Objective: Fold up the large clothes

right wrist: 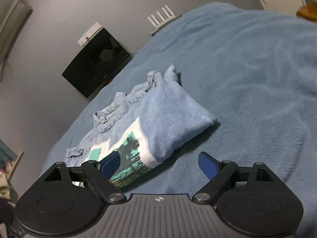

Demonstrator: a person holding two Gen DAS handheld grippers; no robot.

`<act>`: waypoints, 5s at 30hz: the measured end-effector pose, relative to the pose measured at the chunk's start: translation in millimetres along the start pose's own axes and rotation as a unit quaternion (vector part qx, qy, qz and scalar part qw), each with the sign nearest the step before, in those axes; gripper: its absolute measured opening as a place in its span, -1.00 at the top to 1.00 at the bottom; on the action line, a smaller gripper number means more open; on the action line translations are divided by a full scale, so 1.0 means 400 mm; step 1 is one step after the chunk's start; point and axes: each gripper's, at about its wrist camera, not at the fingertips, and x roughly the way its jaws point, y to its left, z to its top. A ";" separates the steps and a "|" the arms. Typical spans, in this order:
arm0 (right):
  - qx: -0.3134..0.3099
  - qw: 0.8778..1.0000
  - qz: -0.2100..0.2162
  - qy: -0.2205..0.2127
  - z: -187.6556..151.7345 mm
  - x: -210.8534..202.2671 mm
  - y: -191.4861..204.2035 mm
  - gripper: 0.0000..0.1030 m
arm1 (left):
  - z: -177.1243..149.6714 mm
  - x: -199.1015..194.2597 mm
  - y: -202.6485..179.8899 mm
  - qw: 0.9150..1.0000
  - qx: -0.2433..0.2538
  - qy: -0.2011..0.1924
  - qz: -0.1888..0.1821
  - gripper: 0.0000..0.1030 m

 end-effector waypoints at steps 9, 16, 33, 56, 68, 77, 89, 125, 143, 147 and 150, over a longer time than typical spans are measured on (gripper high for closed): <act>0.022 1.000 0.004 -0.002 -0.008 0.151 -0.041 -0.70 | 0.024 0.085 0.049 0.999 -0.015 -0.031 -0.023 -0.83; 0.057 0.997 0.015 -0.059 0.016 0.207 -0.072 -0.61 | 0.039 0.121 0.056 0.996 -0.034 -0.065 -0.043 -0.85; 0.086 0.994 0.046 -0.040 0.044 0.278 -0.088 -0.58 | 0.043 0.146 0.091 0.992 -0.098 -0.070 -0.048 -0.69; 0.091 0.994 0.034 -0.047 0.022 -0.062 -0.002 0.31 | -0.007 -0.160 -0.027 0.998 -0.016 -0.062 -0.027 0.78; 0.164 0.986 -0.038 0.008 -0.026 -0.187 -0.099 0.14 | -0.079 -0.326 -0.008 0.998 -0.037 -0.055 0.005 0.49; 0.263 0.964 -0.030 0.031 -0.101 -0.150 -0.154 -0.19 | -0.095 -0.289 -0.128 0.997 0.071 -0.032 0.013 -0.01; 0.248 0.969 0.002 -0.009 -0.121 -0.066 -0.101 -0.35 | -0.174 -0.055 -0.409 0.975 0.221 0.017 0.002 -0.01; 0.206 0.978 0.002 -0.045 -0.095 -0.005 -0.046 -0.33 | -0.107 0.293 -0.533 0.941 0.310 0.038 0.128 -0.32; 0.211 0.977 0.028 -0.034 -0.092 0.014 -0.037 -0.39 | -0.089 -0.074 -0.325 0.961 0.236 0.006 0.144 -0.47; 0.218 0.975 0.030 -0.036 -0.093 0.020 -0.042 -0.27 | -0.057 -0.157 -0.262 0.962 0.213 -0.020 0.168 -0.47; 0.222 0.974 0.027 -0.036 -0.101 0.016 -0.056 -0.17 | -0.039 -0.188 -0.218 0.964 0.203 -0.041 0.169 -0.47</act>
